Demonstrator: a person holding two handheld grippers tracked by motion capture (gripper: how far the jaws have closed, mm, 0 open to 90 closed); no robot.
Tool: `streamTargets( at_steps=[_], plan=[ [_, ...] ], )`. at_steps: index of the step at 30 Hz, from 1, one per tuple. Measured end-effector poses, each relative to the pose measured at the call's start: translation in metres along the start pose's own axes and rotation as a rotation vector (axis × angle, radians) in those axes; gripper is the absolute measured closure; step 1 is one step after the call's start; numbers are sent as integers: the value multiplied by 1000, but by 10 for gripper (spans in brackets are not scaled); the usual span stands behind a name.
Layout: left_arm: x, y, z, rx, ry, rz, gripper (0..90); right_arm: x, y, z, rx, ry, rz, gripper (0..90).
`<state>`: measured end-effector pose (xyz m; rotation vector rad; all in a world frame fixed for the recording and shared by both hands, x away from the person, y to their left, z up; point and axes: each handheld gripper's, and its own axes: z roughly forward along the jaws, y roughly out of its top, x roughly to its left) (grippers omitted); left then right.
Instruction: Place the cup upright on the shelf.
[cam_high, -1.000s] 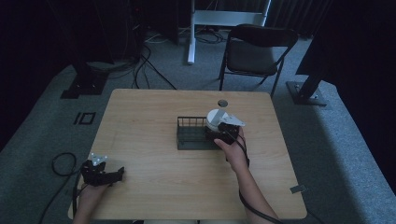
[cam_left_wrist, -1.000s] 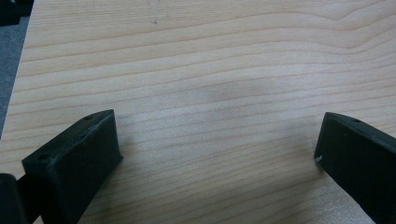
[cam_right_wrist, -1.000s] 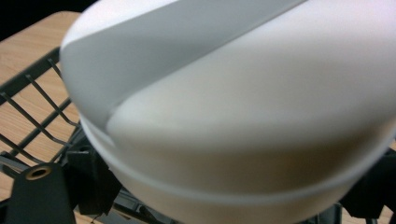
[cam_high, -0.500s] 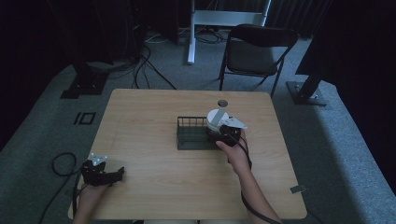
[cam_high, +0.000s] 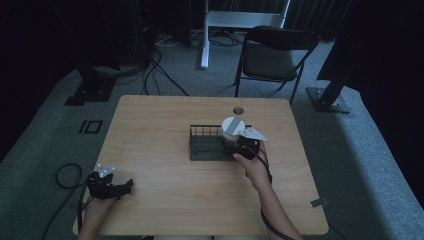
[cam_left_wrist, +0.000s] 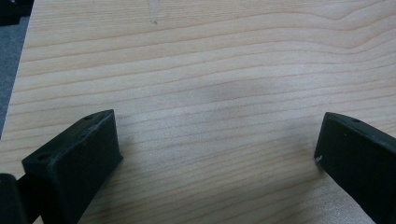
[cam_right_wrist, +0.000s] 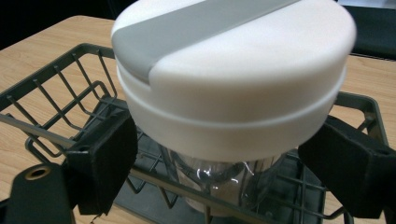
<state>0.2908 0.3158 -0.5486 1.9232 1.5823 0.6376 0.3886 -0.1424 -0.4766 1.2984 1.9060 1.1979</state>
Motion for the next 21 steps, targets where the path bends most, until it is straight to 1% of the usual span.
streamTargets(
  at_steps=[11,21],
  plan=[
    [0,0,0,0,0,0,2,-2,-3,-11,-10,13,-3,119],
    [0,0,0,0,0,0,2,-10,-10,-30,-42,6,6,120]
  ],
)
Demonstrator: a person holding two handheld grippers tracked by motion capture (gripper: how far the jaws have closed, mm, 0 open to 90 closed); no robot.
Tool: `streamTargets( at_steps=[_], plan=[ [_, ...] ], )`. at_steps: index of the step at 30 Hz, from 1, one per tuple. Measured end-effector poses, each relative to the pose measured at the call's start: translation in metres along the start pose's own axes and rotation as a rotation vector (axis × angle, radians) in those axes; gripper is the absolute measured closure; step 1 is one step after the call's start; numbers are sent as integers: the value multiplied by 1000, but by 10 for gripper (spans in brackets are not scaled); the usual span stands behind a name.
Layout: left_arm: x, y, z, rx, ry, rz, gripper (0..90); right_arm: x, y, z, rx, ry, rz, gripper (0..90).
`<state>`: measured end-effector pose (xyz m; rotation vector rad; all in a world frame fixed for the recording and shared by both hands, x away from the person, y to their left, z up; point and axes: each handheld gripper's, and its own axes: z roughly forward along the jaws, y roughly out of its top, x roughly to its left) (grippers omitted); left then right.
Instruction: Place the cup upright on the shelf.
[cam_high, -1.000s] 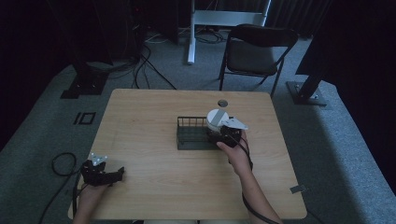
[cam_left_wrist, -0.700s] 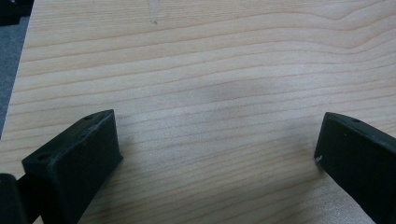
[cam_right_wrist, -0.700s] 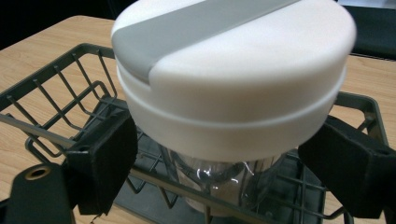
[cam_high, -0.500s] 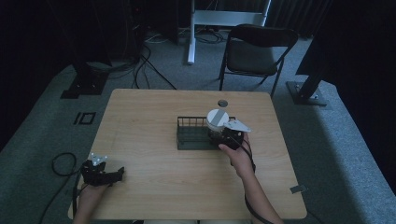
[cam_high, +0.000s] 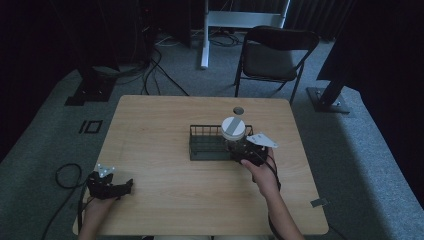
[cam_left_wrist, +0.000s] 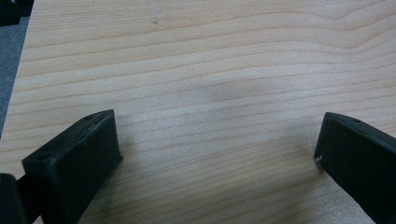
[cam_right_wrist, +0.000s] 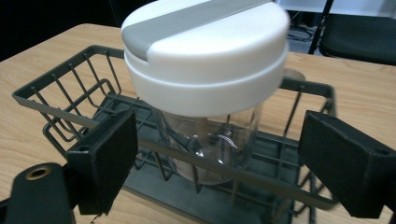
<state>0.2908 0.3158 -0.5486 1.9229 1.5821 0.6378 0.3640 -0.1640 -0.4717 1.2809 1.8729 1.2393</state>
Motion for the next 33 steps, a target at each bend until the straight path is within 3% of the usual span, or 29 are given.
streamTargets(
  at_steps=[15,33],
  plan=[
    [0,0,0,0,0,0,1,-14,-15,-18,0,-25,4,130],
    [0,0,0,0,0,0,1,-32,-49,-24,54,-49,-12,130]
  ],
)
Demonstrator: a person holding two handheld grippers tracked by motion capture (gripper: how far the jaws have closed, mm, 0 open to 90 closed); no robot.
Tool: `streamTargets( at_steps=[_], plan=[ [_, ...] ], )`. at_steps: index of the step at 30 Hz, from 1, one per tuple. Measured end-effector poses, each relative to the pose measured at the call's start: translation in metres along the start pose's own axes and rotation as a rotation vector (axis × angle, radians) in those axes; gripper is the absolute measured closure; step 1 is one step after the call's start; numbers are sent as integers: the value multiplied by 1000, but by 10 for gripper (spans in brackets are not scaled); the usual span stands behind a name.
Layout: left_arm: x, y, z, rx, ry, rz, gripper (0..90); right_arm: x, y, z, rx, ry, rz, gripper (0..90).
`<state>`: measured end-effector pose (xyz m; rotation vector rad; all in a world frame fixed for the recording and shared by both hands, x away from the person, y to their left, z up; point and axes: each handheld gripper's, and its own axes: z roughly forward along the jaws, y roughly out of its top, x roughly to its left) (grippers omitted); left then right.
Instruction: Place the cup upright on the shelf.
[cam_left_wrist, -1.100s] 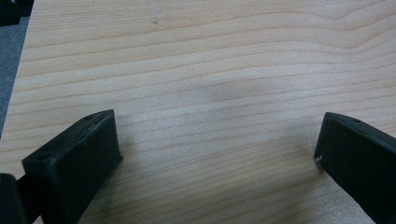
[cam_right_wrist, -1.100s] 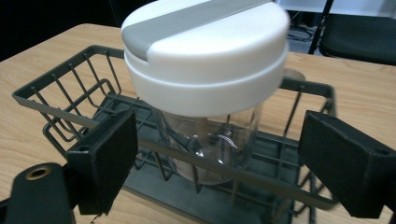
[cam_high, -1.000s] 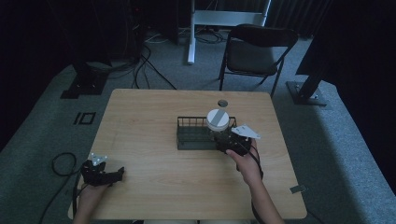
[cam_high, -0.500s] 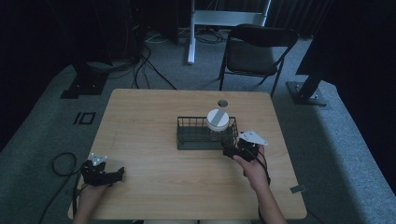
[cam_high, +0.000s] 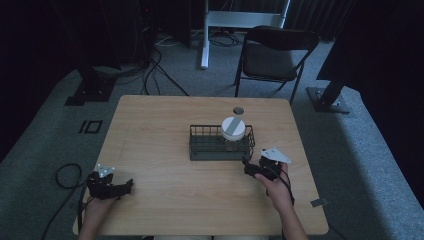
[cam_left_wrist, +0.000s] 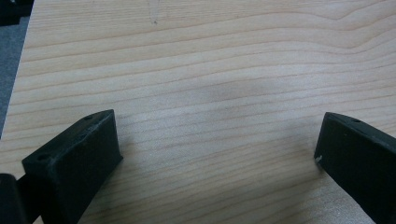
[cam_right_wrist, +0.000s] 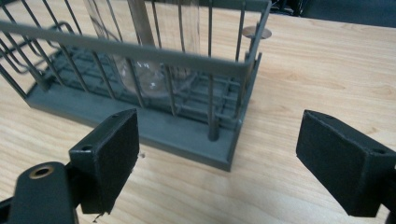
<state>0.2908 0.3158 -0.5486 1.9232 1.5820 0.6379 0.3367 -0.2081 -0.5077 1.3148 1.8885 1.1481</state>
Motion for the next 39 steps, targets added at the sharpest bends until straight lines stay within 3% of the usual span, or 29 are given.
streamTargets(
  at_steps=[10,18,39],
  plan=[
    [0,0,0,0,0,-1,2,-11,-19,0,53,-29,-14,133],
    [0,0,0,-2,0,-3,2,-23,-32,-1,83,-46,8,132],
    [0,0,0,-1,0,-2,2,-49,-47,-8,132,-130,49,129]
  ],
)
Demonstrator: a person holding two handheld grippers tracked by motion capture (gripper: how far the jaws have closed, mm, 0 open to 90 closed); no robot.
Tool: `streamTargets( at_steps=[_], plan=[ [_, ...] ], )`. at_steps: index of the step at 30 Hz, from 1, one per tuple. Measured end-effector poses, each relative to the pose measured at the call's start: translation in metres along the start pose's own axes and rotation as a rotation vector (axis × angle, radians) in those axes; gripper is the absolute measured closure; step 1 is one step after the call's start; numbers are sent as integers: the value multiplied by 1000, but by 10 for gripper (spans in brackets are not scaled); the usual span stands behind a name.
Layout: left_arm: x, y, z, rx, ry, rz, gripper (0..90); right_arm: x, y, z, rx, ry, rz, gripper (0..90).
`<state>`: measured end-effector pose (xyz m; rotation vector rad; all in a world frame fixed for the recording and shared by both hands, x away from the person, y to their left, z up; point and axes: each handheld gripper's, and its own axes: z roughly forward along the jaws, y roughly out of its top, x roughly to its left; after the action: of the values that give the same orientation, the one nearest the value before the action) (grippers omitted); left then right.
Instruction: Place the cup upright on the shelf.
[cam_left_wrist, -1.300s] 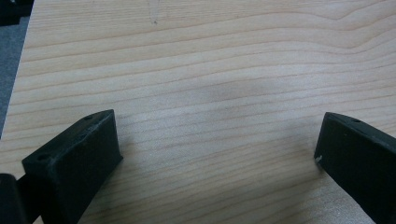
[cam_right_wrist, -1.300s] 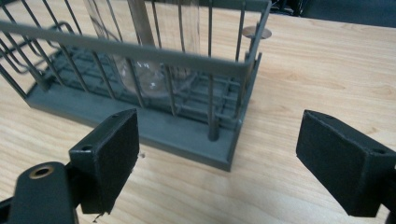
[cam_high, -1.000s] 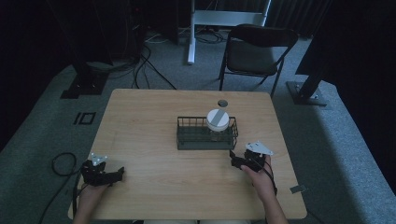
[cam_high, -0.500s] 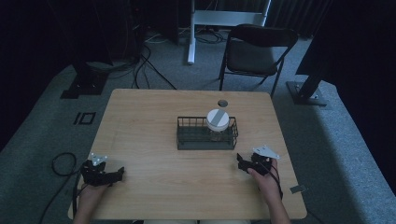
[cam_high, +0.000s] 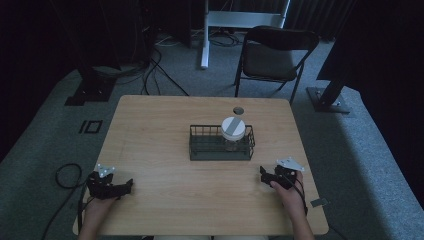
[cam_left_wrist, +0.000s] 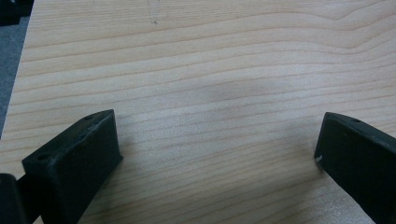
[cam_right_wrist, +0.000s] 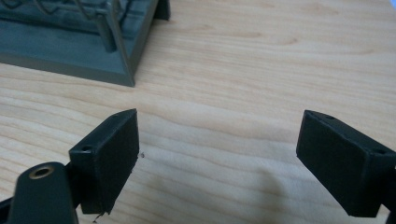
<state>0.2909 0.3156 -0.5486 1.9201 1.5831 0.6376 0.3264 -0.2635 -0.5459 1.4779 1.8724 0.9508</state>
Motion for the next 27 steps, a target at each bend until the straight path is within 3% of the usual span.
streamTargets(
  at_steps=[3,12,22,27],
  plan=[
    [0,0,0,0,0,0,2,-2,0,-1,13,-2,22,129],
    [0,0,0,0,0,0,2,-6,-2,1,45,-12,23,129],
    [0,0,0,0,0,1,2,-11,-5,3,129,-11,29,125],
    [0,0,0,1,0,1,2,-10,-5,3,130,-11,29,121]
  ],
)
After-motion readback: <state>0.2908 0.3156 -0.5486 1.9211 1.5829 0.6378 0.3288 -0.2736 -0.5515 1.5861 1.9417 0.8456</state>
